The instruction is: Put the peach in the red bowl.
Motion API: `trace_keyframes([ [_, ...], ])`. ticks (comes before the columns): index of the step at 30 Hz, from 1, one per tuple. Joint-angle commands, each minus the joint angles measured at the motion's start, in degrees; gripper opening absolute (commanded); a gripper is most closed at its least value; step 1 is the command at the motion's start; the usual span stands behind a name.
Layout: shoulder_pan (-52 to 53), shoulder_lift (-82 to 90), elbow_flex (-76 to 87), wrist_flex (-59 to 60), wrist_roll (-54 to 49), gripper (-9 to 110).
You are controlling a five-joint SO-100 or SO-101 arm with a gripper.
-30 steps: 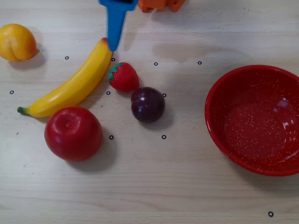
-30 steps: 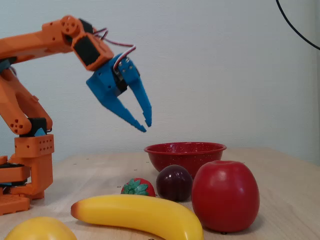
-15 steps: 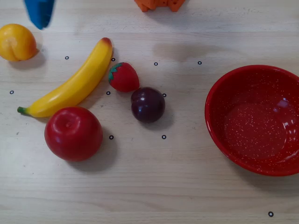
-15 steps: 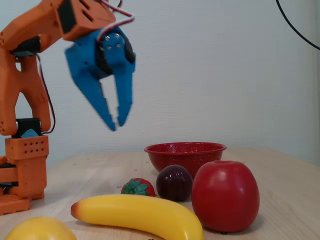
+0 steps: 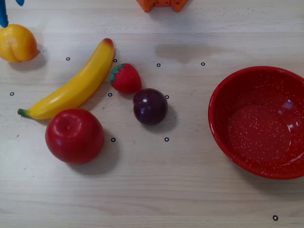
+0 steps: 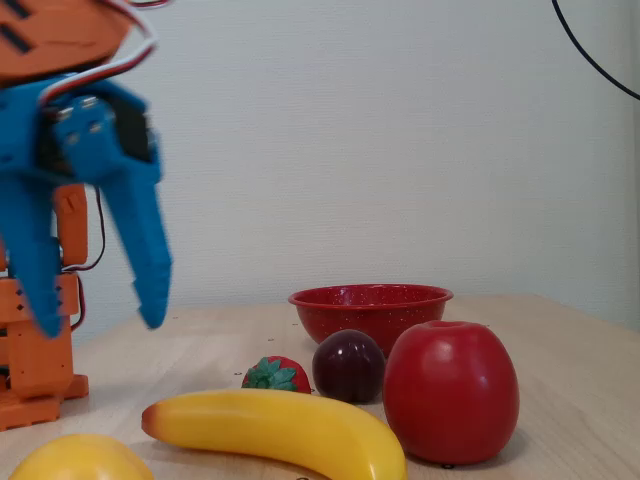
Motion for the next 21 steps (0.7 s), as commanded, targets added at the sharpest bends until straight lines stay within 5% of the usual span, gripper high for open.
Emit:
trace_keyframes([
  [1, -3.25, 0.97, -6.94, 0.97, 4.57, 33],
  [9, -9.58, -6.77, -13.62, 3.52, 18.98, 56],
  [21, -10.72, -17.93, -19.6, 3.52, 26.89, 61],
])
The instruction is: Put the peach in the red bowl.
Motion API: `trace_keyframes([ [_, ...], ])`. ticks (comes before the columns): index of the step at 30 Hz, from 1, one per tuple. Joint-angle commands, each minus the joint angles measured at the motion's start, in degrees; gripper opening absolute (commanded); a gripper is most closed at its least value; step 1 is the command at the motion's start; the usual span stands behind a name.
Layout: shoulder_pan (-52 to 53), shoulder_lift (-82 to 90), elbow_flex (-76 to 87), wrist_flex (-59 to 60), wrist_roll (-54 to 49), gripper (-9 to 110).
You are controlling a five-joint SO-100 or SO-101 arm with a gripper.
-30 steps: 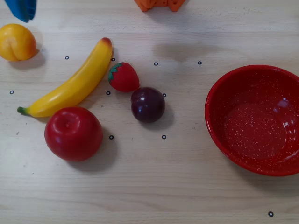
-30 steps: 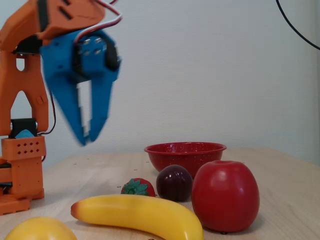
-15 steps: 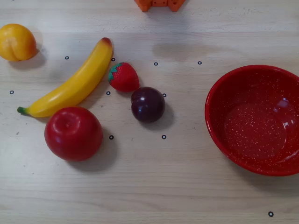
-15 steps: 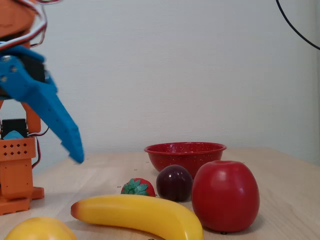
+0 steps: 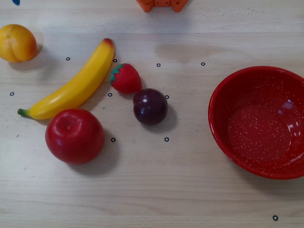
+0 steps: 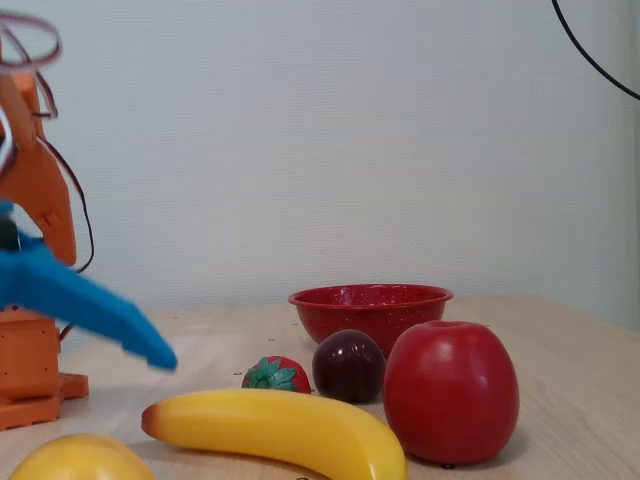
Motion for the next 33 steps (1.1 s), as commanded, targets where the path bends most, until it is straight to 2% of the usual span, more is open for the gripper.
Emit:
trace_keyframes([
  [1, 0.44, 1.93, -6.06, 1.14, 0.44, 61],
  [17, 5.54, -4.75, -6.94, -5.71, -5.19, 65],
  [33, 7.47, -7.38, -6.86, -8.44, -5.01, 64],
])
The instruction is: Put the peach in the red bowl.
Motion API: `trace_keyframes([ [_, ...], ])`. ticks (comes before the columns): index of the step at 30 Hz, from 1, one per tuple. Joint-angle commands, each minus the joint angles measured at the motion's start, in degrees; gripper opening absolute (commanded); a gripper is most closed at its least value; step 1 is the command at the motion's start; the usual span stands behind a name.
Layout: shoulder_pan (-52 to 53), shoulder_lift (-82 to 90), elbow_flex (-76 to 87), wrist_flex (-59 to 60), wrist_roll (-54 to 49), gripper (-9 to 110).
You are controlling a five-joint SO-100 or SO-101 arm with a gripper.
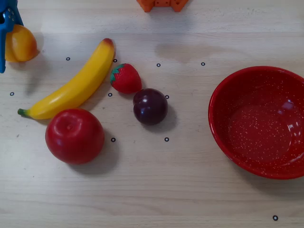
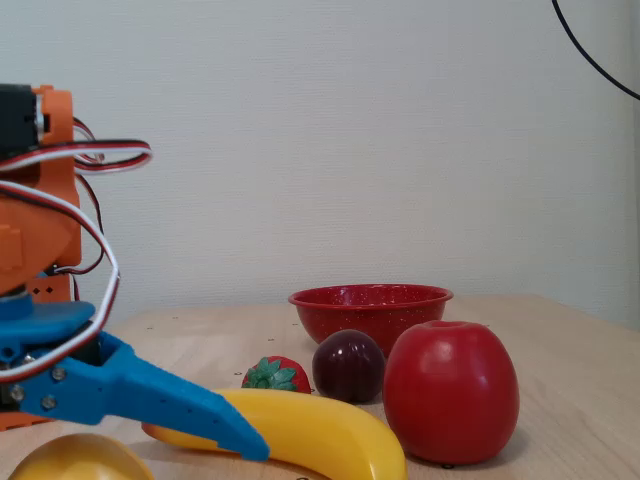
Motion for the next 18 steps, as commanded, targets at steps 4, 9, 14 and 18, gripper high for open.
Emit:
trace_keyframes([
  [4, 1.85, 2.9, -4.04, -1.49, -0.88, 64],
  [9, 1.67, 2.64, -4.04, -2.29, -0.97, 64],
  [14, 1.58, 2.37, -3.6, -2.29, -0.88, 64],
  [18, 1.76, 2.37, -3.52, -2.2, -1.05, 63],
])
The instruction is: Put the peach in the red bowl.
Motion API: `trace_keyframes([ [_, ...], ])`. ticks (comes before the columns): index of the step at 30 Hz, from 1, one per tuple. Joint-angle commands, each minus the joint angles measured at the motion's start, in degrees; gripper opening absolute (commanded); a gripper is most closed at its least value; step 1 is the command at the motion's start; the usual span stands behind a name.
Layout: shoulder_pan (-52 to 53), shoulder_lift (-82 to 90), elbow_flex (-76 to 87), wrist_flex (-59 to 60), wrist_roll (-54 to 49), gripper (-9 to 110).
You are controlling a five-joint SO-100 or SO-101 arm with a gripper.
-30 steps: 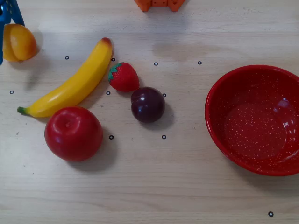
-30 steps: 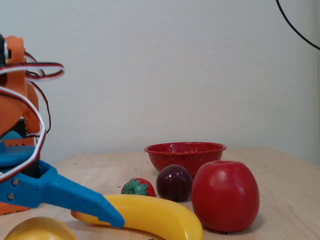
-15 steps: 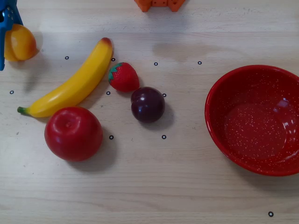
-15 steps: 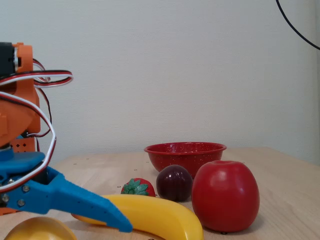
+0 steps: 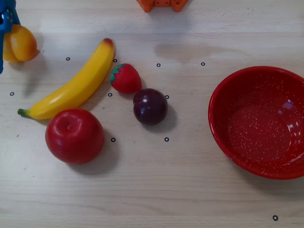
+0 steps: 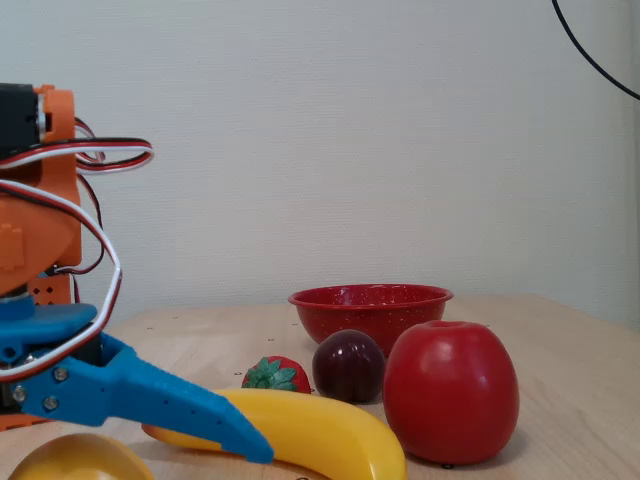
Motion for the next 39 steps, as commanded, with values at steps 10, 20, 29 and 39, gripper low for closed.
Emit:
trace_keyframes([
  [10, 0.97, 2.46, -2.9, -1.05, 0.18, 60],
  [20, 0.7, 2.46, -2.81, -0.97, 1.32, 56],
  [29, 0.35, 2.46, -2.81, -0.97, 2.29, 52],
  [39, 0.35, 2.46, -2.81, -0.79, 2.99, 46],
])
